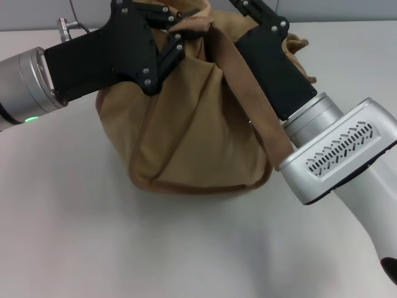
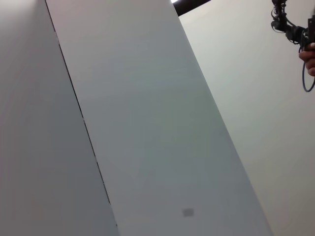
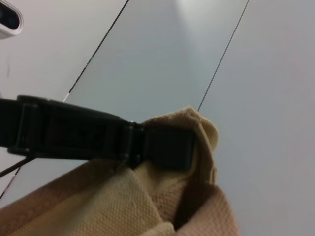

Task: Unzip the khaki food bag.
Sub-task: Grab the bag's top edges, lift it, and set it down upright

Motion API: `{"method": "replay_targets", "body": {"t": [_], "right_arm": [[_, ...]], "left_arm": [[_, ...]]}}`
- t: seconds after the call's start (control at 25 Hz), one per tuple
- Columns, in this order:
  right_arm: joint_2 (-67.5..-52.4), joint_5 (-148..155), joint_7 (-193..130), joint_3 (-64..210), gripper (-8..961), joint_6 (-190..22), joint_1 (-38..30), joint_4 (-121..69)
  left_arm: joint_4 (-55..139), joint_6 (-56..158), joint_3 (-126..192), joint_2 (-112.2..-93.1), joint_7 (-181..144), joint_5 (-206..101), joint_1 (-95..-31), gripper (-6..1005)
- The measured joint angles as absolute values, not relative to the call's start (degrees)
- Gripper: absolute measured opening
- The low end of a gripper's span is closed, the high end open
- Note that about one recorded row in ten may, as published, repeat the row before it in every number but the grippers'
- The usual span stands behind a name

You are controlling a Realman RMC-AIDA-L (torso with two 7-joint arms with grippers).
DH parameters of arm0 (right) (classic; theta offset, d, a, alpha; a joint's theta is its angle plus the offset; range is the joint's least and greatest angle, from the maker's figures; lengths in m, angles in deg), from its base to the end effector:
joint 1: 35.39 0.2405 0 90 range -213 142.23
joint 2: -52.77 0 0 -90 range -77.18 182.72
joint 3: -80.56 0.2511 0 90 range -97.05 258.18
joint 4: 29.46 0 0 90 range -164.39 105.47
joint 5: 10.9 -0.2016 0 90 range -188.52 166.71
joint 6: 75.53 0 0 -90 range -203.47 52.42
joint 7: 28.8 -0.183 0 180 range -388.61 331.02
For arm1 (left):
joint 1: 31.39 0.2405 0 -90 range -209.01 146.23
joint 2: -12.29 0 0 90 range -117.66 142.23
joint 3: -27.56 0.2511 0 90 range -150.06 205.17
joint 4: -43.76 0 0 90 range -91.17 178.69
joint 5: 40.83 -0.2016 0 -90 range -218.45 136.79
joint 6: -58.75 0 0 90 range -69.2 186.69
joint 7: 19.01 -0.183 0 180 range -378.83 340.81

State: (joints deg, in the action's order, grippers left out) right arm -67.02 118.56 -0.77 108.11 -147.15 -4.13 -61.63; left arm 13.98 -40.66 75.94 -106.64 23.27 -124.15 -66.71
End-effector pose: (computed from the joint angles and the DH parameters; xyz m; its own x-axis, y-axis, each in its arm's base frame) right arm 0.1274 0.3417 -0.0884 0.7238 0.5204 -0.4531 -0.2268 -0.4407 -0.8685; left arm -0.1389 0.3392 -0.0052 0.5846 -0.3877 0.7127 -0.0359 -0.8900 -0.4546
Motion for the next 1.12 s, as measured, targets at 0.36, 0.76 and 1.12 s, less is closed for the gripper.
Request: {"method": "replay_targets", "body": {"t": [0.36,0.76,1.12], "right_arm": [[-67.07,118.9,0.7,108.0,538,-146.6,-3.7,-62.3],[-67.12,119.4,8.5,106.2,384,-146.1,-4.1,-62.6],[-67.12,119.2,8.5,106.8,111,-146.2,-5.5,-62.9]], "left_arm": [[14.0,-40.8,76.1,-106.62,23.3,-124.1,-66.7,176],[14.0,-40.6,76.1,-106.63,23.3,-124.1,-66.9,181],[14.0,-40.6,75.8,-106.74,23.3,-124.1,-66.8,185]]}}
